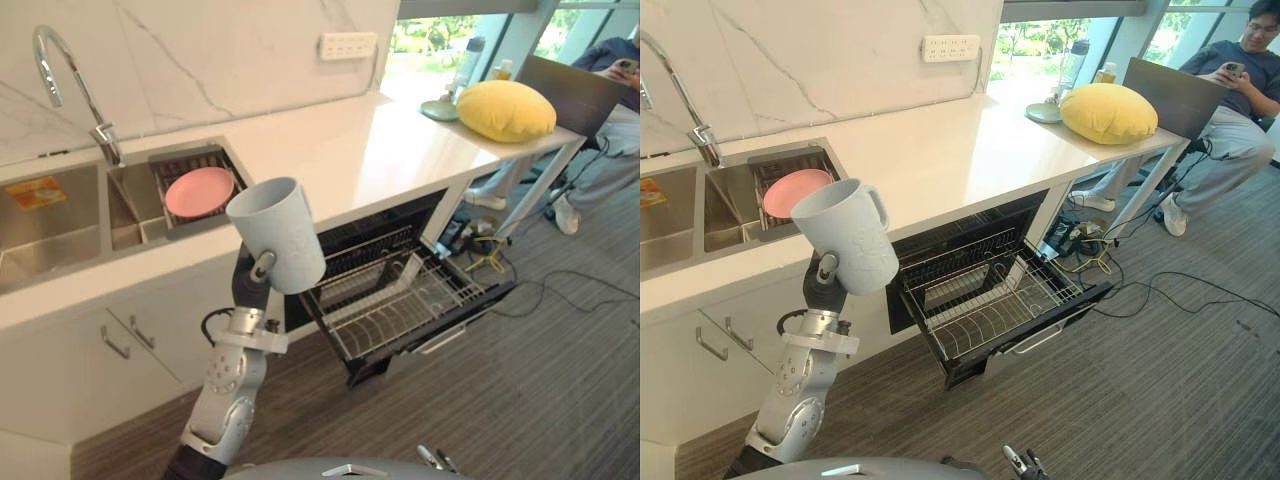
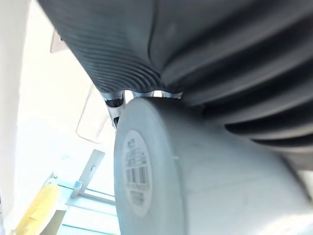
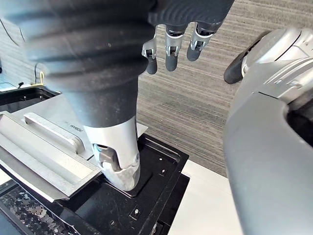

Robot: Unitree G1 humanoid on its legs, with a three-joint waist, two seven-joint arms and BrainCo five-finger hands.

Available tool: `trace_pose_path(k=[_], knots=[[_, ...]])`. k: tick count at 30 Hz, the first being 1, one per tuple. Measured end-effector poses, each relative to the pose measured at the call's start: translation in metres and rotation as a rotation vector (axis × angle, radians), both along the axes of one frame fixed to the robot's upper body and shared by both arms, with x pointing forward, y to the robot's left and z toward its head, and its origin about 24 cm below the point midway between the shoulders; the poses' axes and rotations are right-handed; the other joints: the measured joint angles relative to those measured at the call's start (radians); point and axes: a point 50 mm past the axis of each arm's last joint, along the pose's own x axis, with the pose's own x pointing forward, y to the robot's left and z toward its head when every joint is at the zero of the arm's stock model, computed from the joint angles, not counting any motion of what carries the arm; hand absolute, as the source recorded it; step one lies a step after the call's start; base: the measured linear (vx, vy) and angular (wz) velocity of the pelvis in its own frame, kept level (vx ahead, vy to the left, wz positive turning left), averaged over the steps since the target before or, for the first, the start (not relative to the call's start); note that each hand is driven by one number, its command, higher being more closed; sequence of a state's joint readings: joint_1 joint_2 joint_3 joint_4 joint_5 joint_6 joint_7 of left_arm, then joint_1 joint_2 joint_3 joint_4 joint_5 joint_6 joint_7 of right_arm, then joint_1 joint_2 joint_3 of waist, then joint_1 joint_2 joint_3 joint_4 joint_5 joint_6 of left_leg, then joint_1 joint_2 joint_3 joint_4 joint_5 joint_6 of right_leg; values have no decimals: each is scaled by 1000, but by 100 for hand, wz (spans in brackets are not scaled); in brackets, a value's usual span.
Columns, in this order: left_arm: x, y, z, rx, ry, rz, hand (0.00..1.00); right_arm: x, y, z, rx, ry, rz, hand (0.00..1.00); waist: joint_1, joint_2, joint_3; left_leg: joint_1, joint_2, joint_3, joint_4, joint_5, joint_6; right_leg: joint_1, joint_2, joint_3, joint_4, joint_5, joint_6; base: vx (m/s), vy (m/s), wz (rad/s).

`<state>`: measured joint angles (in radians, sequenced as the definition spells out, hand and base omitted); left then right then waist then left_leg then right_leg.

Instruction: Walk over to the sink, pick up the cup, carry it to the dishwasher, place the cup inside the dishwasher, then close the dishwasher door

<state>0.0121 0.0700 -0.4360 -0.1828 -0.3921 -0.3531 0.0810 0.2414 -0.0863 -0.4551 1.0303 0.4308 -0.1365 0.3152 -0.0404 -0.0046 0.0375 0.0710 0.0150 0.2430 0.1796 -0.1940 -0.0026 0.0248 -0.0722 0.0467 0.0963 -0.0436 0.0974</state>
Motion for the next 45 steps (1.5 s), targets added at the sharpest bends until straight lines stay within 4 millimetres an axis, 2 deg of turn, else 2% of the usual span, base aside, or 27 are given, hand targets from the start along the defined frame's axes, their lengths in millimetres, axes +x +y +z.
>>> trace_pose_path(k=[1, 2, 3, 5, 8, 10, 12, 15, 17, 18, 20, 22, 23, 27, 29, 30, 31, 32, 33, 35, 36, 37, 38, 39, 40, 42, 45], knots=[[2, -5, 5, 0, -20, -22, 100, 3, 0, 2, -17, -24, -14, 0, -6, 1, 1, 19, -9, 6, -16, -7, 14, -55, -6, -5, 137, -52, 2, 45, 115, -12], [4, -10, 8, 0, -32, -36, 100, 10, 0, 5, -47, -58, -29, 0, -16, -5, 5, 34, -21, 20, -25, -14, 23, -158, -19, -20, 364, -92, -12, 13, 107, -20], [6, -11, 9, 2, -34, -39, 100, 13, 0, 6, -63, -76, -33, 0, -21, -13, 11, 50, -29, 30, -27, -19, 30, -210, -35, -40, 483, -92, -18, 34, 120, -26], [10, -14, 2, 23, 6, -36, 100, 22, -4, 11, -97, -127, -48, 0, -43, -32, 30, 127, -49, 56, -29, -40, 44, -281, -124, -183, 718, -45, -79, 79, 98, -26], [14, -12, 0, 27, 29, -1, 100, 38, -6, 17, -113, -193, -24, 0, -43, -24, 23, 142, -31, 95, -28, -46, 34, -251, -140, -304, 647, -70, -55, 161, 57, -53], [22, -6, 6, 37, 16, 41, 100, 66, -9, 32, -153, -297, -22, 0, -48, -26, 62, 135, -9, 109, -28, -41, 23, -212, -119, -376, 550, -63, -55, 78, -22, -42], [26, 2, 6, 49, 17, 71, 100, 88, -22, 53, -236, -393, -141, 0, -50, -17, 78, 119, 10, 111, -28, -38, 20, -169, -75, -395, 421, -61, -56, 25, -52, -38], [28, 11, 5, 61, 19, 113, 100, 108, -31, 85, -339, -526, -233, 0, -51, -11, 85, 132, 11, 116, -35, -38, 19, -133, -61, -416, 354, -60, -59, -15, -46, -22], [22, 14, 3, 84, 11, 118, 100, 126, -20, 119, -406, -681, -228, 0, -48, -8, 86, 154, 12, 122, -46, -38, 20, -92, -44, -412, 292, -58, -63, -54, -33, -8], [20, 14, 2, 87, 10, 120, 100, 130, -15, 128, -417, -727, -223, 0, -46, -9, 85, 151, 13, 125, -48, -39, 20, -85, -40, -412, 272, -58, -63, -81, -69, -16], [9, 17, 2, 83, 6, 132, 100, 149, 7, 158, -427, -881, -184, 0, -28, -10, 85, 140, 19, 155, -42, -50, 11, -62, -29, -411, 197, -60, -71, -114, -83, -33], [4, 19, -4, 87, 24, 144, 100, 158, 15, 171, -432, -945, -143, 0, -17, 2, 80, 142, 35, 170, -40, -59, -7, -49, -14, -409, 158, -45, -83, -35, -73, -30], [1, 21, -10, 88, 50, 153, 100, 164, 22, 181, -434, -998, -114, 0, -21, 5, 78, 144, 54, 173, -31, -63, -22, -25, 12, -407, 114, -20, -88, 33, -88, -16], [-4, 28, -18, 113, 83, 198, 100, 176, 29, 197, -426, -1111, 1, 0, -19, 30, 71, 136, 101, 187, 17, -71, -47, -1, 74, -382, 44, 2, -115, 120, -136, -26], [-3, 38, -20, 124, 91, 241, 100, 185, 33, 205, -396, -1164, 71, 0, -8, 28, 77, 55, 148, 170, 214, -92, -66, 5, 89, -356, 20, 3, -127, 122, -126, -32], [-3, 39, -20, 124, 93, 250, 100, 188, 36, 208, -380, -1188, 91, 0, -8, 29, 89, -14, 189, 154, 385, -90, -61, 24, 96, -354, 1, 1, -132, 55, -87, -18], [-4, 40, -22, 123, 98, 253, 100, 189, 35, 214, -375, -1215, 105, 0, 0, 48, 112, -97, 253, 134, 598, -71, -27, 61, 116, -350, -15, -16, -141, 52, -61, -16], [-6, 40, -24, 121, 106, 255, 100, 188, 35, 216, -372, -1225, 115, 0, 6, 57, 117, -126, 274, 121, 664, -76, -34, 73, 126, -346, -15, -22, -143, 54, 15, -30], [-11, 41, -29, 123, 129, 257, 100, 189, 35, 217, -366, -1234, 138, 0, 14, 67, 114, -157, 274, 89, 671, -95, -55, 90, 127, -334, -14, -28, -153, 107, 81, -35], [-15, 43, -33, 133, 131, 265, 100, 188, 34, 218, -350, -1245, 140, 0, 15, 65, 112, -154, 210, 82, 453, -118, -61, 113, 91, -326, -14, -37, -138, 161, 151, -12], [-16, 42, -31, 132, 114, 267, 100, 186, 34, 219, -343, -1256, 154, 0, 10, 66, 111, -154, 161, 73, 264, -80, -60, 113, 66, -335, -11, -39, -118, 140, 164, 17], [-16, 42, -30, 128, 105, 269, 100, 184, 33, 220, -342, -1261, 169, 0, 9, 66, 111, -149, 136, 59, 193, -7, -40, 113, 56, -335, -10, -37, -101, 165, 182, 12], [-16, 42, -30, 129, 103, 274, 100, 182, 34, 219, -330, -1254, 186, 0, 14, 66, 103, -117, 97, 58, 110, 79, 12, 116, 38, -320, -7, -32, -77, 152, 144, 7], [-16, 43, -29, 133, 98, 275, 100, 182, 35, 218, -319, -1255, 194, 0, 11, 64, 100, -113, 82, 57, 85, 92, 18, 115, 27, -318, -10, -30, -71, 173, 163, 12], [-11, 43, -24, 141, 71, 278, 100, 185, 38, 221, -312, -1268, 215, 0, 10, 45, 109, -99, 56, 63, 48, 111, 32, 110, 8, -305, -17, -28, -60, 123, 141, 20], [-7, 44, -19, 151, 47, 294, 100, 189, 40, 225, -295, -1288, 218, 0, 12, 28, 113, -90, 37, 61, 24, 117, 39, 112, -3, -296, -27, -25, -56, 76, 129, 12], [1, 42, -9, 138, 11, 311, 100, 189, 42, 243, -271, -1374, 198, 0, 10, 20, 107, -85, 7, 52, -20, 126, 50, 112, -20, -296, -43, -24, -36, 24, 83, 12]])
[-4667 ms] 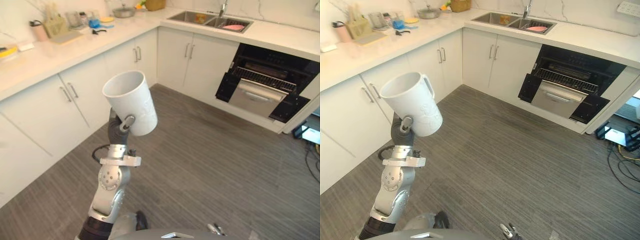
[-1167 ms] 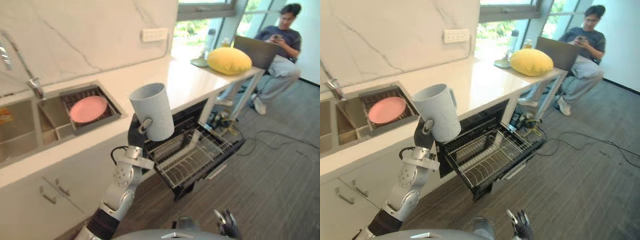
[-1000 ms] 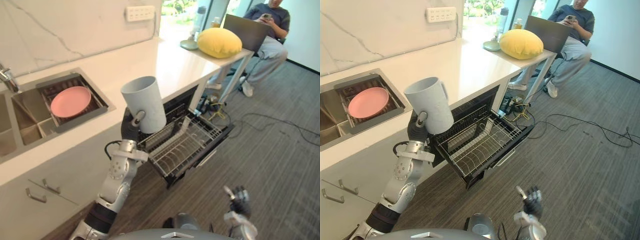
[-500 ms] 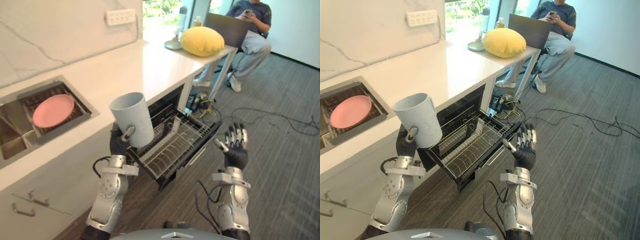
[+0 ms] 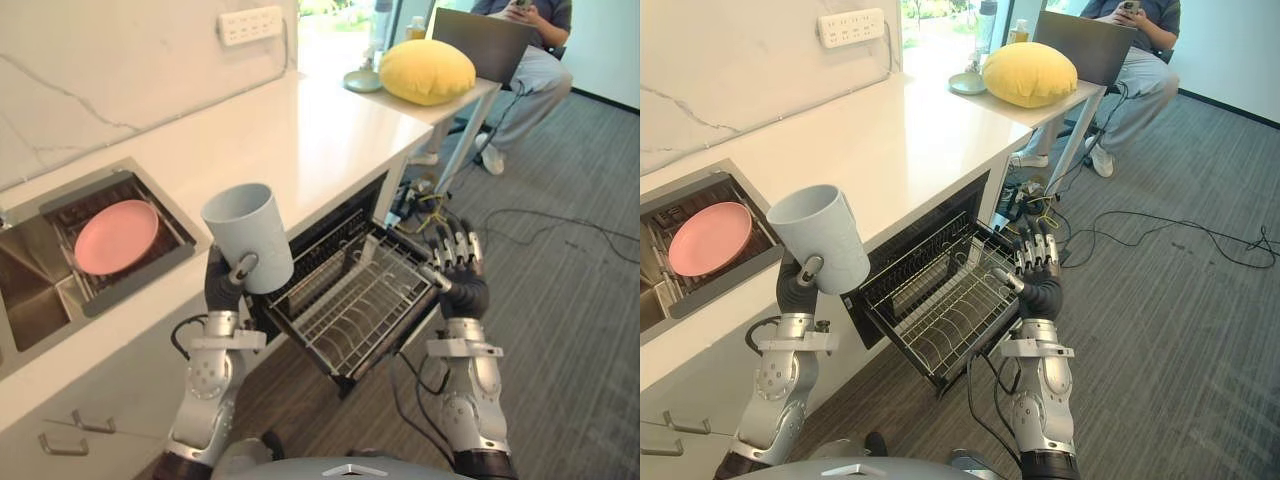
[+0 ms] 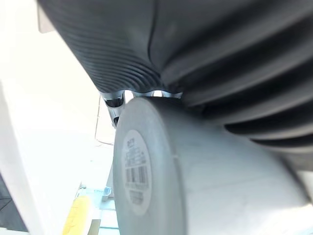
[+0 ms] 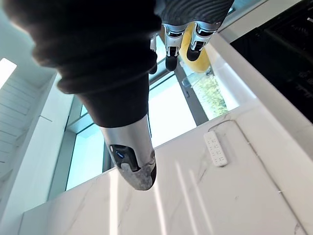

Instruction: Walk over to the sink, pick up the cup, carry it to the dishwasher, place the cup inside the dishwasher, then close the dishwasher door

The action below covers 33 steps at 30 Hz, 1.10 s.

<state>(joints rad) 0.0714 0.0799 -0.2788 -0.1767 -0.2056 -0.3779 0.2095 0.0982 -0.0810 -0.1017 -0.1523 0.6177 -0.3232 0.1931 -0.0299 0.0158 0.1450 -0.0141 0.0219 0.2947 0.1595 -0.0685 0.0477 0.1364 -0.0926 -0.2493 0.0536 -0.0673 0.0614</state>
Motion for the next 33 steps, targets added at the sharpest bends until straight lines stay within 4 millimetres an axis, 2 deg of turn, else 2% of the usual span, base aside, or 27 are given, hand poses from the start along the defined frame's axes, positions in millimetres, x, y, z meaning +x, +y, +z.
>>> trace_pose_path(k=[2, 4, 11, 19, 21, 26, 33], knots=[[5, -4, 9, 41, -47, 5, 100, -2, 2, 12, 10, -52, 12, 0, -11, 0, 0, 10, -24, -11, -43, 24, 11, -4, -13, -11, -3, 1, 7, 18, 74, 16], [8, -7, 12, 79, -66, 27, 100, -1, 7, 15, 9, -60, 38, 0, -14, -2, -1, 22, -34, -11, -65, 33, 15, -2, -20, -11, -6, 3, 10, 18, 53, 3], [16, -14, 7, 233, -80, 134, 100, 7, 30, 15, 24, -29, 168, 0, -25, -16, -11, 33, -47, 5, -113, 55, 23, -17, -24, 5, -22, 17, 23, 2, 45, -6], [16, -22, -3, 325, -73, 263, 100, 14, 74, 30, 34, -37, 354, 0, -25, -30, -33, 57, -53, 24, -151, 72, 25, -19, -24, 28, -33, 27, 27, -1, 29, -8], [15, -25, -4, 347, -83, 282, 100, 16, 81, 31, 37, -22, 378, 0, -17, -31, -34, 68, -54, 33, -166, 77, 24, -20, -23, 40, -34, 29, 28, -21, 28, -13], [15, -36, -8, 428, -116, 317, 100, 15, 96, 28, 60, 33, 405, 0, -19, -31, -54, 70, -64, 36, -180, 85, 33, -22, -25, 44, -42, 38, 35, -2, 29, -2], [11, -45, -11, 528, -170, 326, 100, 15, 107, 23, 51, 106, 424, 0, -13, -36, -65, 82, -69, 46, -190, 86, 32, -21, -29, 56, -43, 42, 37, -11, 28, -5]])
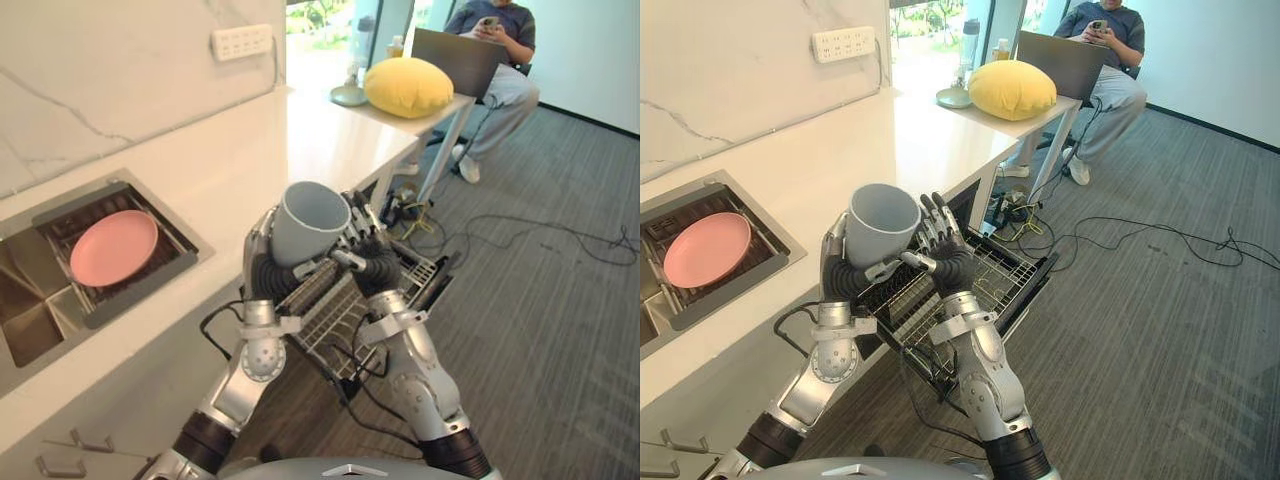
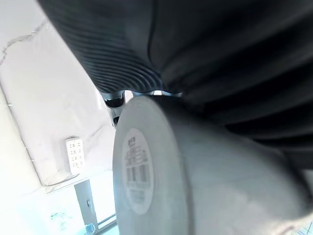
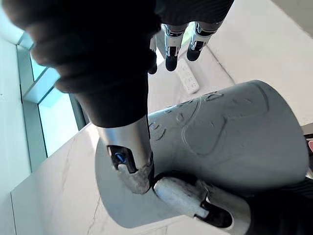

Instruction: Walk over to the sink, pick up the cup, carry it to the dishwasher, place the cup inside the dishwasher, then close the dishwasher door

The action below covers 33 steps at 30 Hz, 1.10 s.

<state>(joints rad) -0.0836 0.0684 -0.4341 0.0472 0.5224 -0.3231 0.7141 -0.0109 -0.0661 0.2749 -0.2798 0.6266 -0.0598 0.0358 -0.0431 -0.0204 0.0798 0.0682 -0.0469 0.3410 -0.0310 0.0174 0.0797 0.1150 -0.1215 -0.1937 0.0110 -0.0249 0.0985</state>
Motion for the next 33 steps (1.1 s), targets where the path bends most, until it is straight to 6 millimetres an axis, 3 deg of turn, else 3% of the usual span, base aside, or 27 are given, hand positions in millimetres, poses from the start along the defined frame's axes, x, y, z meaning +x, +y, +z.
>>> trace_pose_path(k=[18, 33], knots=[[-1, -9, -23, 74, 103, -19, 100, -2, 10, -2, -64, 35, 35, 0, -4, 1, -24, 21, -16, 11, -48, 24, 4, -11, -10, 17, 13, 3, 3, -10, 9, -3], [-2, -6, -26, 145, 91, -23, 100, -3, 13, -11, -158, 83, 81, 0, -15, 19, -41, 20, -20, 7, -54, 24, 2, -13, -13, 17, 18, 4, 3, -3, 3, 0]])
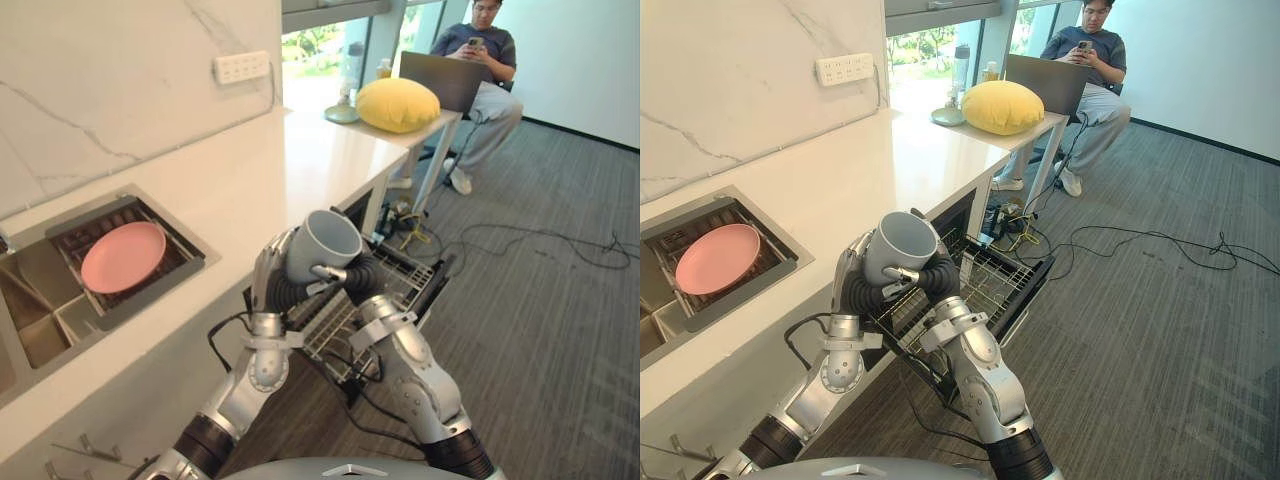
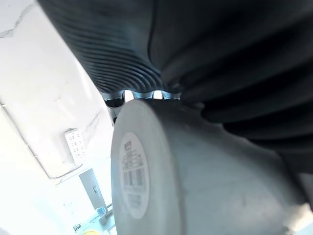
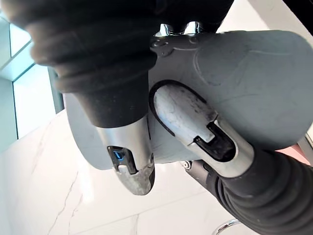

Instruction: Walk over to the sink, pick up the cup, carry it to the dishwasher, place the cup inside the dishwasher, then close the dishwasher door

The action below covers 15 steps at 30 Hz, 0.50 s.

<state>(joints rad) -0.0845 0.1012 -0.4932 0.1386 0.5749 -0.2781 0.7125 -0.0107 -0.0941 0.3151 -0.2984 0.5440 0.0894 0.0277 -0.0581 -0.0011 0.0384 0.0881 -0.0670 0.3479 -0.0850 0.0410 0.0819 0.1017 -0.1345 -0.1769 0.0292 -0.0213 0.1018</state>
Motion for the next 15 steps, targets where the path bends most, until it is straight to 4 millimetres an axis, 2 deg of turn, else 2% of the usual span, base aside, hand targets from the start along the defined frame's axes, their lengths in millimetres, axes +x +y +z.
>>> trace_pose_path(k=[1, 2, 15], knots=[[0, 0, 0, 0, 0, 1, 100, 0, 0, -1, -4, 3, 8, 0, 0, 1, -1, 0, 0, -1, 0, 1, 0, 0, 0, 0, -1, 0, 0, 0, 0, 0], [0, 0, 0, 3, -2, 0, 100, 0, 0, -1, -7, 6, 11, 100, 0, 1, -1, 0, 0, -2, 0, 2, 1, 1, 1, 0, -2, 0, 1, 0, 0, 0], [1, 2, 1, 34, -20, 11, 100, -1, -2, -4, 19, 32, 16, 100, -3, 0, -2, 0, -3, -7, 0, 5, 4, 1, -2, -2, 4, 1, 2, 0, 0, 0]])
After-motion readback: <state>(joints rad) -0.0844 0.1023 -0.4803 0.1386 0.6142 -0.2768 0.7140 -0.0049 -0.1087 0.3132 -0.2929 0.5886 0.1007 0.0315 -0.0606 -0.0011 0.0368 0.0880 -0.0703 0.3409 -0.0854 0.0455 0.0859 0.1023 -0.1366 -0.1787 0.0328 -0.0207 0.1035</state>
